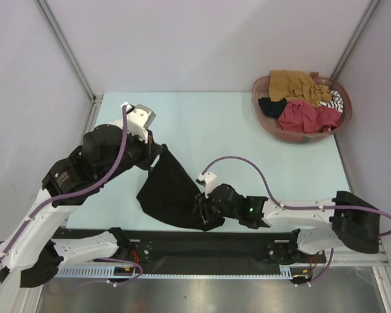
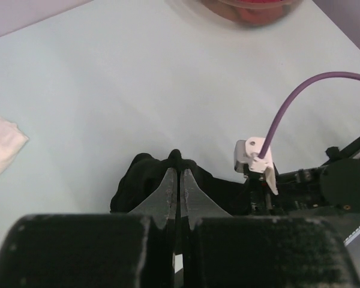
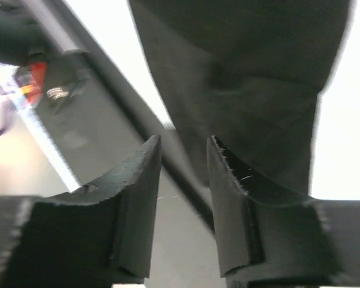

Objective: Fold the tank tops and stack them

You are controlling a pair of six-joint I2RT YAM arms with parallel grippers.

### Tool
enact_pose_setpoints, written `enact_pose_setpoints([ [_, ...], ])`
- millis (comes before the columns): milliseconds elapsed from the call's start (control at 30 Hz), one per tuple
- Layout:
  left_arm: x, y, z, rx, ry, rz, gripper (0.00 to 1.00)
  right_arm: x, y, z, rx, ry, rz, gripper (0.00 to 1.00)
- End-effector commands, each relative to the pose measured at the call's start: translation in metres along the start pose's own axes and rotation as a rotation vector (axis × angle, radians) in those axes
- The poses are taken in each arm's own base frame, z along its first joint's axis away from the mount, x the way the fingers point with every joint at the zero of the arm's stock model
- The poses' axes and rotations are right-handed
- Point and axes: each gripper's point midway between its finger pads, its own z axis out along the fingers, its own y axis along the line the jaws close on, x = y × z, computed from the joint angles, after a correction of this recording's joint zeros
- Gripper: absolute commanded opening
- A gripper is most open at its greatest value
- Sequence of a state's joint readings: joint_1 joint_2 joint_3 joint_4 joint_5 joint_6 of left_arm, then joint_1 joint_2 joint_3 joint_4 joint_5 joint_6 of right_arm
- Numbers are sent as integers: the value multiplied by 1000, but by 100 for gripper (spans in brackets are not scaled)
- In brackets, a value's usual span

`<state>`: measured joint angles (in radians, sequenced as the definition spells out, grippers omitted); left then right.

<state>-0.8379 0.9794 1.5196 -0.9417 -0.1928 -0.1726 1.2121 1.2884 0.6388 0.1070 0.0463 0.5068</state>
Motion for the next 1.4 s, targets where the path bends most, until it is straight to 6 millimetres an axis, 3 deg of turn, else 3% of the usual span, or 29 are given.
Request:
enact_pose_setpoints([
  [0,-14,9,-1,-43,-35,12,0,-19,-22,11,128,-104,55,44],
  [167,-5,7,7,-32,-23,20,0,11,-50,16,273,-24,6,54],
  [367,-4,13,9,-55,-16,28,0,43,-64,21,326,63,-22,62],
  [400,-3,13,9,-55,-14,27,0,51,-74,24,366,83,-21,60],
  [433,-3,13,9,-55,-13,25,0,58,-79,24,386,102,-19,49],
  [533,-1,13,10,-57,-9,26,0,70,-90,25,433,136,-24,35],
  [600,0,14,11,-58,-3,29,0,61,-101,26,468,118,-5,26],
  [633,-1,14,11,-59,-6,28,0,60,-110,22,497,133,1,0],
  [700,0,12,12,-52,-3,23,0,49,-127,19,522,143,34,0],
  [733,0,12,13,-51,0,24,0,32,-149,17,551,117,88,0],
  [767,1,11,14,-48,2,21,0,19,-160,17,558,98,116,0],
  [800,2,12,16,-53,5,15,0,-9,-162,23,530,57,115,0],
  [833,4,12,18,-59,10,12,0,-24,-190,24,584,41,157,0],
  [900,11,14,25,-75,26,1,0,-51,-211,35,642,27,195,0],
  [933,13,16,27,-83,29,-5,0,-88,-216,38,675,-18,232,16],
  [967,18,16,32,-91,44,-14,0,-83,-227,48,716,16,237,31],
  [1033,21,17,34,-98,49,-23,0,-105,-213,51,679,-40,212,58],
  [1067,22,17,35,-100,53,-25,0,-109,-190,45,633,-79,173,63],
  [1100,23,19,35,-108,54,-25,0,-111,-180,39,612,-112,142,67],
  [1133,24,20,35,-112,58,-25,0,-115,-170,37,582,-149,119,67],
  [1167,24,20,34,-115,58,-25,0,-99,-162,34,572,-129,94,66],
  [1200,25,21,35,-119,60,-24,0,-105,-151,24,543,-160,87,65],
  [1233,26,22,34,-122,60,-22,0,-101,-144,22,524,-163,80,60],
  [1267,25,22,34,-124,56,-21,0,-83,-137,18,516,-139,65,54],
  [1300,25,23,34,-128,55,-20,0,-92,-123,11,485,-196,65,52],
  [1367,23,26,33,-140,51,-6,1,-85,-108,4,465,-220,56,48],
])
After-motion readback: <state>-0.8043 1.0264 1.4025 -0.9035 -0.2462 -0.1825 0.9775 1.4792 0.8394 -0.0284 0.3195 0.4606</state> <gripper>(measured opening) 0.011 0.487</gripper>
